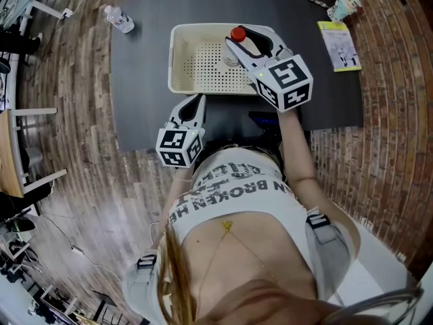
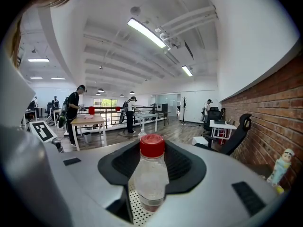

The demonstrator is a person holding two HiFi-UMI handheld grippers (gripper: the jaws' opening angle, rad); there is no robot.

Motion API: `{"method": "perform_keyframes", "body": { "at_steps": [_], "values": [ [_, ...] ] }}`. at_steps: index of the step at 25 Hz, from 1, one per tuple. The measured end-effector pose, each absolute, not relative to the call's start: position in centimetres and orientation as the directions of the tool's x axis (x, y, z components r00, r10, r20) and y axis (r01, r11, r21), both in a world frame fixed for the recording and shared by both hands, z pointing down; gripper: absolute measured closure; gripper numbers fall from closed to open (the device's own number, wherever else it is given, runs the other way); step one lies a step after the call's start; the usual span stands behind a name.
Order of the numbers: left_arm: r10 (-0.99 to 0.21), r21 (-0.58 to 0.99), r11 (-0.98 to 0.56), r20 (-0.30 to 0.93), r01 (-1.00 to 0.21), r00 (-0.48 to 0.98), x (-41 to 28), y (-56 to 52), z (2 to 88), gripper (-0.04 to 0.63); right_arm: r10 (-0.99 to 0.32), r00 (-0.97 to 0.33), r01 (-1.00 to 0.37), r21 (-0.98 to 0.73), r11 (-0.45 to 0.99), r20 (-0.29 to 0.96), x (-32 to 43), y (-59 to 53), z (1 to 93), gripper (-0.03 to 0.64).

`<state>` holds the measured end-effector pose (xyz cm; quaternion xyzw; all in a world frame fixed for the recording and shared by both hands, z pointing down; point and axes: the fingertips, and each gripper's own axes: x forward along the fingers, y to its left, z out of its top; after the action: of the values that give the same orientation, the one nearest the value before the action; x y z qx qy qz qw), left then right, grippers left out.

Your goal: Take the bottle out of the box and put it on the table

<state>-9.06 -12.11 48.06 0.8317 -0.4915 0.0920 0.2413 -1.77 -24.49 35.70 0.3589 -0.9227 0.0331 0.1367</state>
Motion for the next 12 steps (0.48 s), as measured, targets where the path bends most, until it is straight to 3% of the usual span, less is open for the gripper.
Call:
{"method": "perform_keyframes", "body": {
  "at_steps": [12],
  "values": [
    [-0.760, 0.306, -0.424, 0.393, -0.853, 0.518, -6.1, -11.7, 48.0, 0.591, -0.725, -0.633, -0.744, 0.046, 0.667, 0.270, 4.6, -24.8, 34.9, 0.462]
  ]
}}
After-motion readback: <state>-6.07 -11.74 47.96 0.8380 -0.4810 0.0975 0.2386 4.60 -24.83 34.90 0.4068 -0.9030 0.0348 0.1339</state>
